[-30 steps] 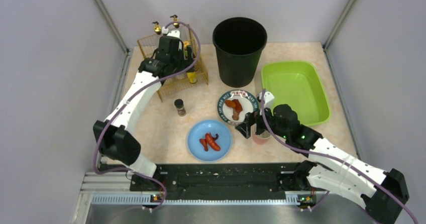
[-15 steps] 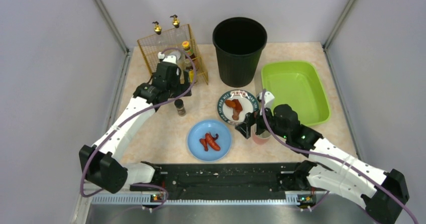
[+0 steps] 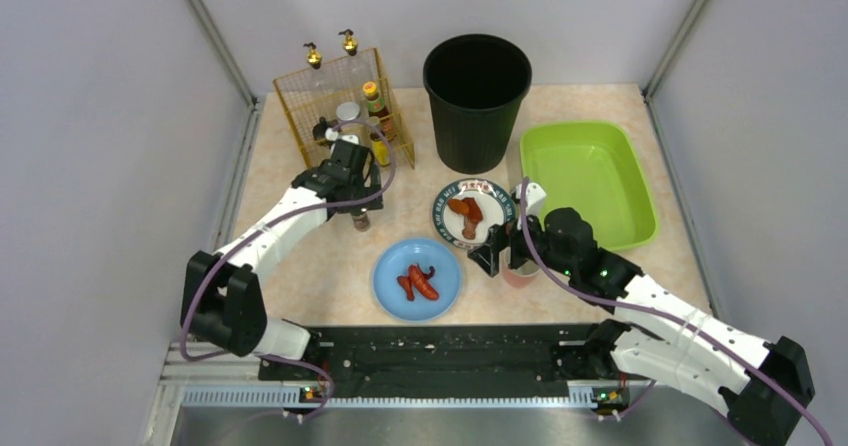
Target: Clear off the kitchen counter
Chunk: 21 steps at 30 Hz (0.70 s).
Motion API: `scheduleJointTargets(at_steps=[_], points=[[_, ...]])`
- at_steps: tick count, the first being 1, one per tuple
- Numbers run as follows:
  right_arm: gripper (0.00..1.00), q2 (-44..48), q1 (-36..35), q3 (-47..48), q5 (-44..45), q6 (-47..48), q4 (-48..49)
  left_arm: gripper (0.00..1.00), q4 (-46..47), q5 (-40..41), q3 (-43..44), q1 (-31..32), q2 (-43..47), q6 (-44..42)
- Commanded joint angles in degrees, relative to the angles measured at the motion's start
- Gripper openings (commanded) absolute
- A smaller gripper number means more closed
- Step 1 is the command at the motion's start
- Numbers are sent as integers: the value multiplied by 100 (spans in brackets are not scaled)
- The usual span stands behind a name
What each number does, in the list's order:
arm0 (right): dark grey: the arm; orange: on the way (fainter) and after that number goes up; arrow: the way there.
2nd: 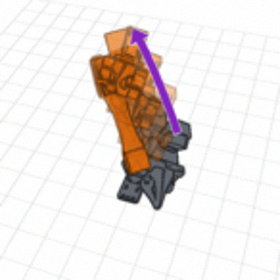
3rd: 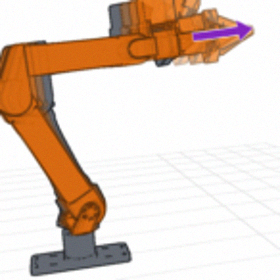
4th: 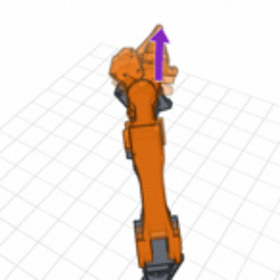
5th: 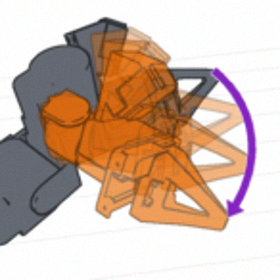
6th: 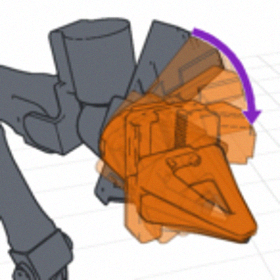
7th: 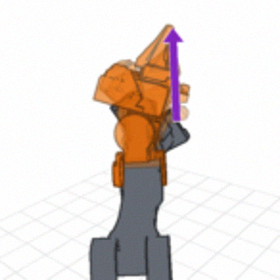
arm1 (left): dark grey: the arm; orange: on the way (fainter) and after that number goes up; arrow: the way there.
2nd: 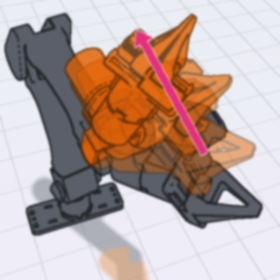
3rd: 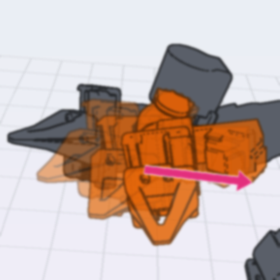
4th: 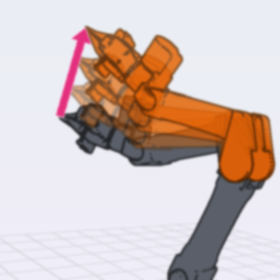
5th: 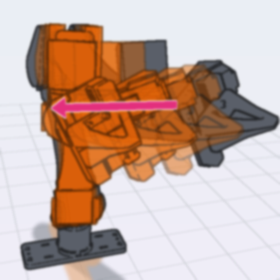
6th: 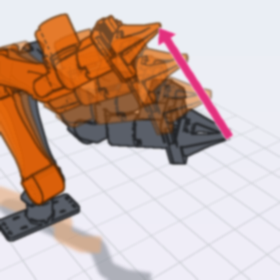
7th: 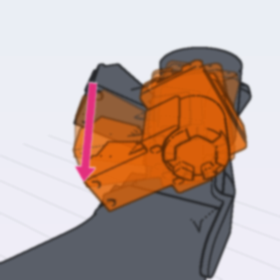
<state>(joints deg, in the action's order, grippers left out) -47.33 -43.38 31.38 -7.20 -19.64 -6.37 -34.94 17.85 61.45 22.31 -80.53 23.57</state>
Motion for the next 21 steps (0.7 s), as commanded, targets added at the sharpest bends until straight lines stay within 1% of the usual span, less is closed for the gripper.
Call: scheduleJointTargets(at_steps=[1, 3, 7, 10, 13, 15, 16, 19, 20, 21], points=[[99, 102, -20, -44, -32, -31, 283, 98, 477, -25, -107, -112, -176, 151], [99, 96, -22, -44, -21, -31, 292, 96, 548, -81, -166, -156, -235, 156], [99, 102, -22, -48, -18, -30, 316, 89, 648, -206, -266, -246, -299, 141], [99, 78, -22, -50, -18, -29, 320, 81, 712, -277, -313, -303, -341, 115], [99, 81, -21, -60, -10, -38, 319, 72, 732, -324, -318, -331, -386, 91], [99, 78, -22, -61, -1, -31, 320, 61, 743, -368, -303, -341, -408, 78], [99, 80, -22, -61, -1, -31, 325, 55, 730, -395, -286, -341, -416, 73], [99, 78, -22, -61, 8, -25, 316, 30, 544, -423, -134, -341, -456, 69], [99, 82, -22, -57, 4, -31, 325, 19, 461, -429, -59, -341, -469, 71], [99, 79, -22, -61, 8, -31, 328, 11, 382, -423, 9, -341, -465, 73]])
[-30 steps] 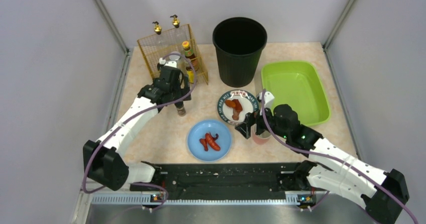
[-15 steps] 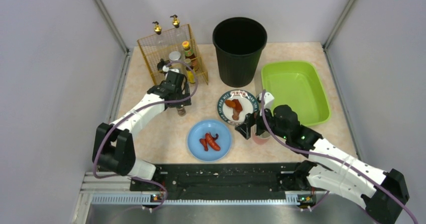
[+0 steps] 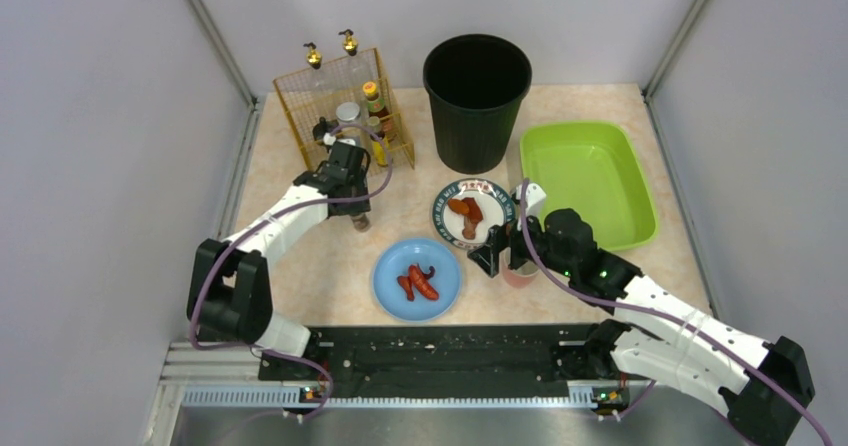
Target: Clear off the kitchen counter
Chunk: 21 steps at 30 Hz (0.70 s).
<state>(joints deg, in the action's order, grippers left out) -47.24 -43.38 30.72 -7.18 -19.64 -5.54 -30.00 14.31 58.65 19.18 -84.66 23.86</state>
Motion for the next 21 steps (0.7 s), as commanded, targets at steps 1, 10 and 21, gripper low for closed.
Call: scheduleJointTargets(at_steps=[1, 10, 21], points=[[99, 66, -17, 11, 6, -38, 242, 1, -175, -52, 356, -28, -34, 48], [99, 57, -22, 22, 15, -24, 247, 0, -684, 12, 955, 2, 639, -151], [99, 55, -21, 37, 2, -23, 245, 0, -638, 426, 2114, -11, 701, -444]])
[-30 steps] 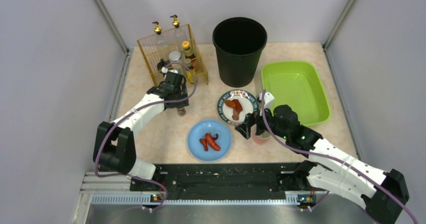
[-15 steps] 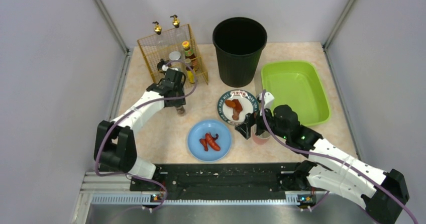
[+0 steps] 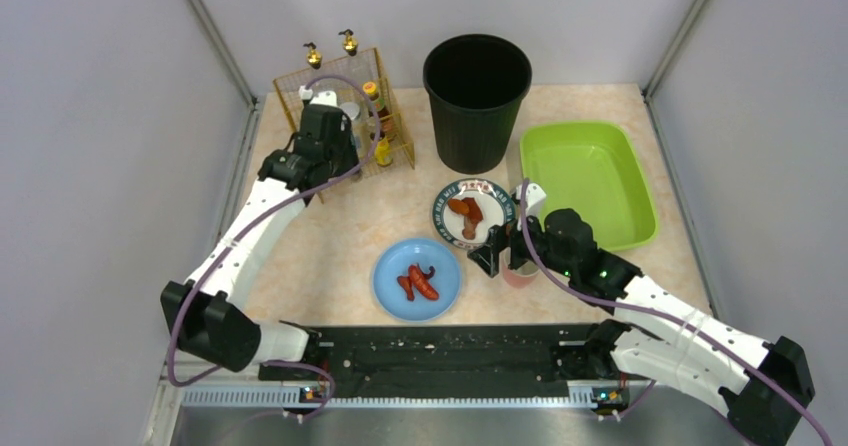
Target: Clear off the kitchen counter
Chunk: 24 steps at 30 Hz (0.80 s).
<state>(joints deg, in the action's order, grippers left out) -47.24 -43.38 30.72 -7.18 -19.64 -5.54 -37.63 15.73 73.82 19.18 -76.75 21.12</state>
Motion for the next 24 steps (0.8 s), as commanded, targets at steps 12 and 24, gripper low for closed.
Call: scheduleJointTargets(at_steps=[12, 24], points=[[99, 113, -22, 48, -7, -21, 185, 0, 31, 396, 1951, -327, -1527, -278], [99, 76, -22, 44, -3, -22, 192, 0, -184, 162, 2518, -545, -2647, -280]])
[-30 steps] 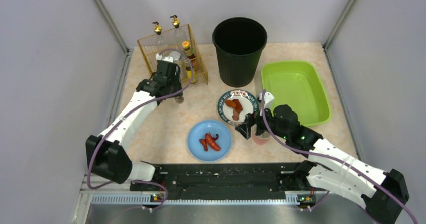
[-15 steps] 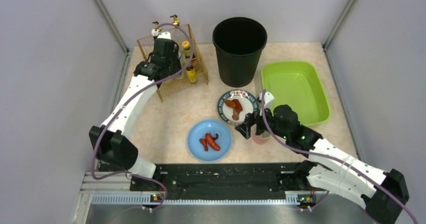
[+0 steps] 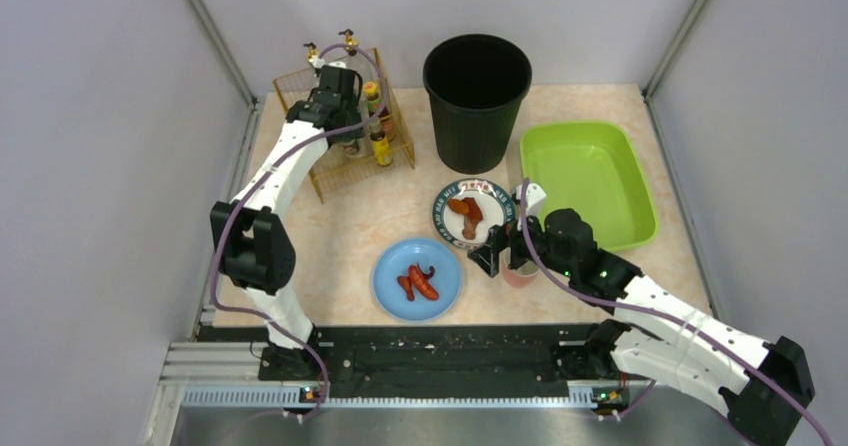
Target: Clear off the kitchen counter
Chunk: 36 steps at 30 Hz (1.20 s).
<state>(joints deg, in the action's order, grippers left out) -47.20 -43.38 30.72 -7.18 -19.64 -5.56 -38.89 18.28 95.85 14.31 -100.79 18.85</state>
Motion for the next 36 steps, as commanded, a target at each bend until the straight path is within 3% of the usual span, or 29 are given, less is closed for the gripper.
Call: scheduleJointTargets(at_steps=[1, 12, 17, 32, 34, 35, 36], points=[[99, 73, -22, 40, 2, -17, 188, 0, -72, -56, 318, -66, -308, -41], [99, 54, -21, 28, 49, -22, 190, 1, -21, -75, 254, -130, -734, -48], [99, 55, -20, 22, 68, -22, 190, 29, -32, -56, 175, -138, -799, -39], [99, 62, -22, 54, 152, -35, 160, 76, -88, -172, 100, -174, -871, -68], [99, 57, -21, 55, 164, -30, 160, 87, -95, -159, 100, -174, -776, -75], [99, 59, -21, 61, 171, -27, 149, 97, -93, -150, 94, -174, -714, -75], [99, 59, -20, 71, 179, -27, 150, 99, -94, -131, 94, -174, -640, -75]])
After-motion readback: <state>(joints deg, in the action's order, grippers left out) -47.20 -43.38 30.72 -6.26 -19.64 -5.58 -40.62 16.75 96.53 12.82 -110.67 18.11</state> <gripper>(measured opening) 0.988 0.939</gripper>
